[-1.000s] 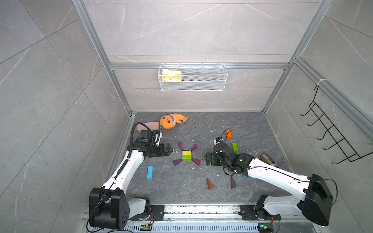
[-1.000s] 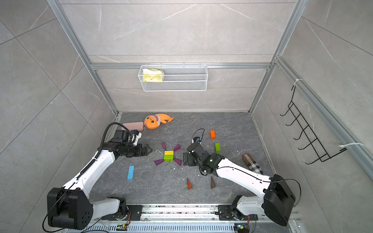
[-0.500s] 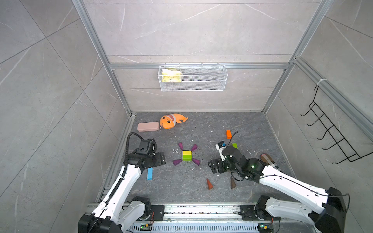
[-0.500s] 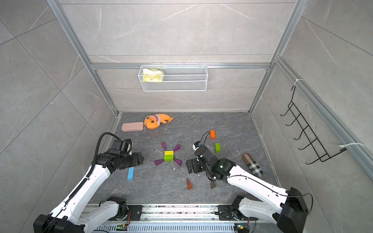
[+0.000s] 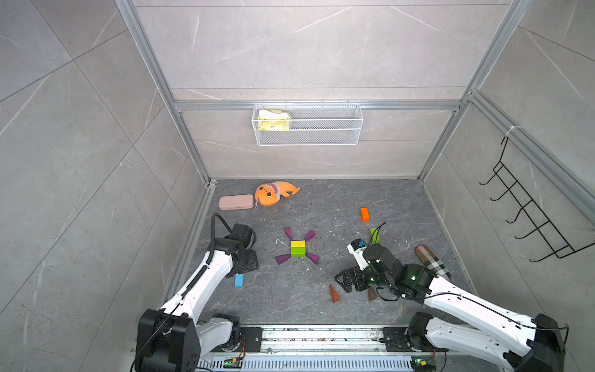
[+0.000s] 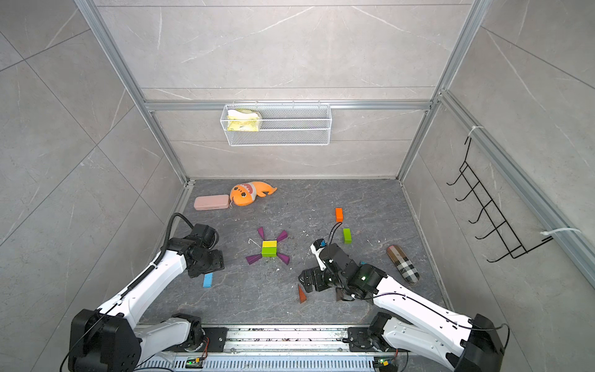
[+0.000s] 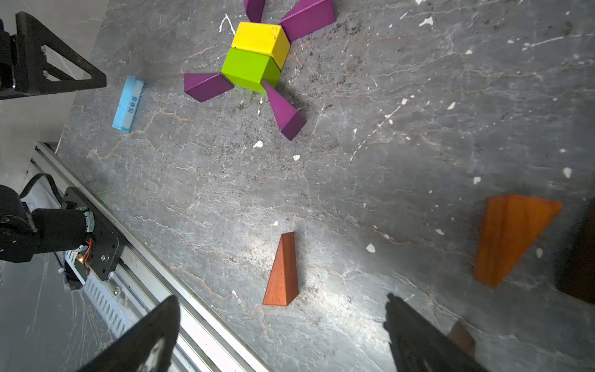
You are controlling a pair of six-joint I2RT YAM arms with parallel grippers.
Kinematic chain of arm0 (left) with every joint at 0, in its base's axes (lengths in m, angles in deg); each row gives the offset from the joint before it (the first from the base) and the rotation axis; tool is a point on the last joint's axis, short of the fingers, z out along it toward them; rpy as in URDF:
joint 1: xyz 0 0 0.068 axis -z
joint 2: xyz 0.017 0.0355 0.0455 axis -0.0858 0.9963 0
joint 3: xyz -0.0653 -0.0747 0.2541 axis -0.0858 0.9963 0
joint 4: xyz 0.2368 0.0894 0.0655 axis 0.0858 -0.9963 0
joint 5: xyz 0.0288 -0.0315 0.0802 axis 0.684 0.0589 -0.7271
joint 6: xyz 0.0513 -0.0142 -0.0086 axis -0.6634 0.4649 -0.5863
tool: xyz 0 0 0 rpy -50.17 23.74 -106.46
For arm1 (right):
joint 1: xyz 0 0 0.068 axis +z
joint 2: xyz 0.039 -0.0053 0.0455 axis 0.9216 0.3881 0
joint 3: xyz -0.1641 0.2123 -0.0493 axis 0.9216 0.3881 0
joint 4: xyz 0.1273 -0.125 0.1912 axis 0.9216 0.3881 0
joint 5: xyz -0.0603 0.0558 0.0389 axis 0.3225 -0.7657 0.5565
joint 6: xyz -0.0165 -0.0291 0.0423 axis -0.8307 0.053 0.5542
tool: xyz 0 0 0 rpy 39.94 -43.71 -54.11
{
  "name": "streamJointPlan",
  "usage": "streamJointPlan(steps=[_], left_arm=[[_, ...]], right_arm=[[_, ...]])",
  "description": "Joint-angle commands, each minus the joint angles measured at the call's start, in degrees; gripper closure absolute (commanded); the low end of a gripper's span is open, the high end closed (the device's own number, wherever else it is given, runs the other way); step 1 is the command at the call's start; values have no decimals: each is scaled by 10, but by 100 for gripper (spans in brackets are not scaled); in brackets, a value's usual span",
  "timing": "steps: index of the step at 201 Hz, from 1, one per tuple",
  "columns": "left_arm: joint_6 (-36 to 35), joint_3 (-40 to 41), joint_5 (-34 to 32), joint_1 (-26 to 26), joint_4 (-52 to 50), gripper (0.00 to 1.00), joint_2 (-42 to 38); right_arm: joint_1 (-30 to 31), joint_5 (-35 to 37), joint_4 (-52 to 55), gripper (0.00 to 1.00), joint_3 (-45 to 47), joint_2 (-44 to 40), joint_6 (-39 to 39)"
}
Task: Assemble a small pinwheel with building blocks
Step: Pick up the building block from the center of the board.
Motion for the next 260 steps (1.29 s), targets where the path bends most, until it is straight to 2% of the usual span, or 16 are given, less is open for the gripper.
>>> streamJointPlan(steps=[1, 20, 64, 129, 156, 204, 230, 260], left_arm=[[19, -12, -37, 1, 0, 26, 30], [20, -19, -54, 1, 20, 25, 82], [27, -16, -32, -16, 73, 29, 153], [53, 20, -15, -57, 73, 30, 141], [56, 57, 62, -77, 129, 30, 146], [54, 78, 144, -69, 172, 43, 124], [62, 80, 133, -43, 165, 45, 111], [84, 78, 75, -28, 136, 44, 108]], right_arm=[[-2, -16, -15, 0, 8, 4, 9], [-2, -22, -24, 0, 7, 16, 9], [-1, -25, -32, 0, 2, 46, 1], [-1, -36, -38, 0, -15, 88, -11], [-1, -42, -33, 0, -22, 94, -15], [-1, -32, -23, 0, -22, 79, -13], [-1, -33, -25, 1, -22, 84, -8], [-1, -36, -28, 0, -26, 86, -6]])
